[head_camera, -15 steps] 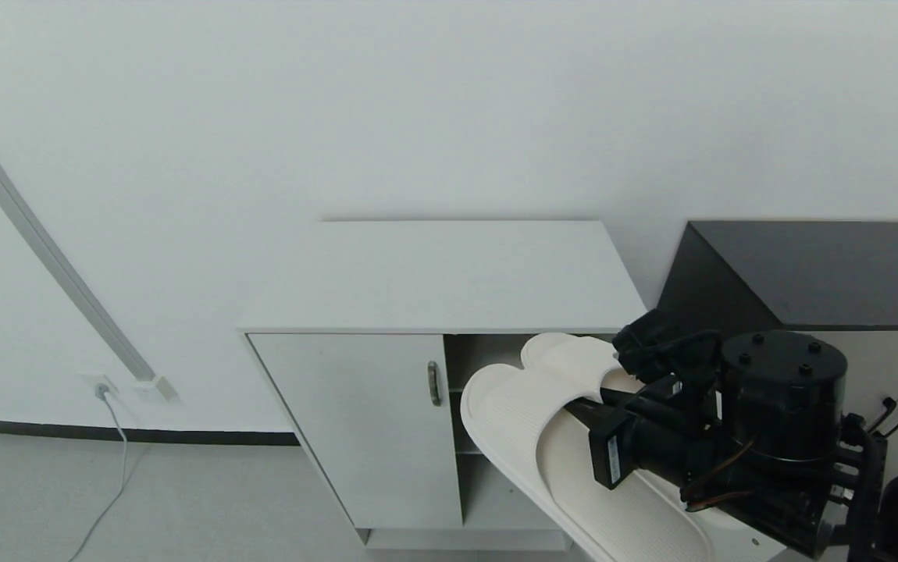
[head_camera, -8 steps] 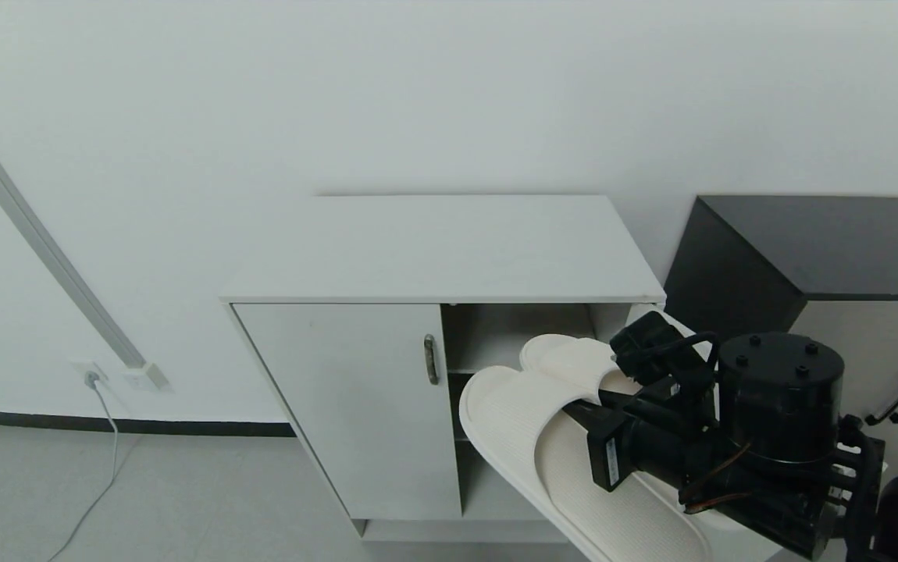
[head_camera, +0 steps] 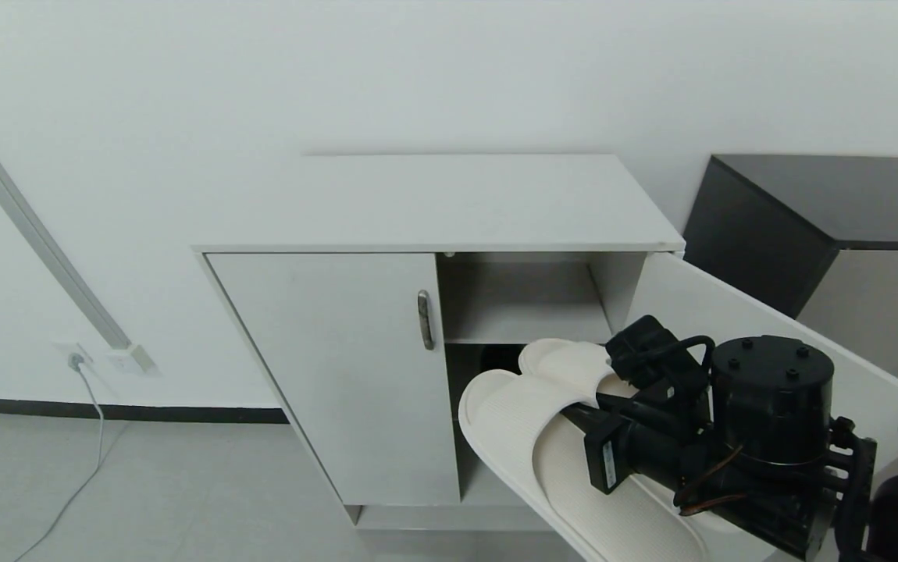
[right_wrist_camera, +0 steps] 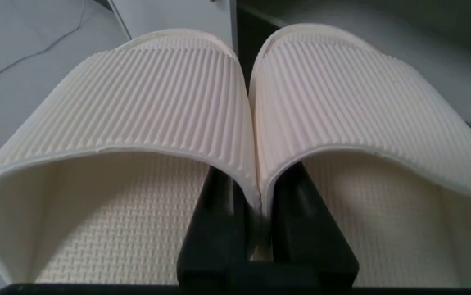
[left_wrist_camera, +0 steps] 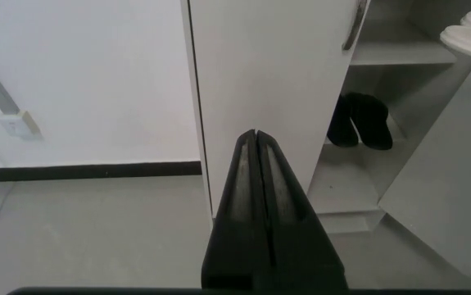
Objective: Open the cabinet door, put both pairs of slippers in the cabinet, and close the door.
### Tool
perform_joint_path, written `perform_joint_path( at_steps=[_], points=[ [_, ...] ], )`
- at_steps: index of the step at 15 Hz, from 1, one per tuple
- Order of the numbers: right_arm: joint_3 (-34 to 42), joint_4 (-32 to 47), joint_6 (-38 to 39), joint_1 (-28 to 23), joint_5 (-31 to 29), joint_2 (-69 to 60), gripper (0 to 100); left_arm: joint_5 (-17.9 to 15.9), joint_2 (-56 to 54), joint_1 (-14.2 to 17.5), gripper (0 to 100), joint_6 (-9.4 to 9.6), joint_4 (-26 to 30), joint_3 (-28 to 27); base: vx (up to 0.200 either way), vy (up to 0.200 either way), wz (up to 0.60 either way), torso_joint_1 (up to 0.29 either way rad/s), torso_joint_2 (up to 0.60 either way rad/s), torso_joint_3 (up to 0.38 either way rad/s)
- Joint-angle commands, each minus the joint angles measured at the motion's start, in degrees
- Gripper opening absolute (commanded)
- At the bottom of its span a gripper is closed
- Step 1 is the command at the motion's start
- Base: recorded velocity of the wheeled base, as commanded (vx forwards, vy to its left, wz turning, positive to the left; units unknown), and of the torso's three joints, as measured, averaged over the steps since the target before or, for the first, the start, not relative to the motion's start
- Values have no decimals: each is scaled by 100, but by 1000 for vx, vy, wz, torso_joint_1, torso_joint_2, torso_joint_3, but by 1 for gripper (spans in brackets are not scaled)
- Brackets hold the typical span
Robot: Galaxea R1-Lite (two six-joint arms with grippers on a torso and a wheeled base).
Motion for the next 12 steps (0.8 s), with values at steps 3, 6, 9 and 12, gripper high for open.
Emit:
perform_joint_path(
  at_steps=[3, 6, 9, 12],
  points=[
    [1, -7, 0, 37, -8, 15, 0, 0, -1, 0, 0, 2, 1, 1, 0, 0, 0, -186, 491, 305],
    [1, -34, 26, 37, -17, 6, 0, 0, -1, 0, 0, 2, 10, 1, 0, 0, 0, -165, 479, 318],
    [1, -69, 26, 37, -26, 6, 0, -8, -1, 0, 0, 2, 10, 1, 0, 0, 0, -134, 471, 338],
    [36, -78, 26, 37, -17, 24, 0, -8, -1, 0, 0, 2, 10, 1, 0, 0, 0, -116, 453, 346]
  ],
)
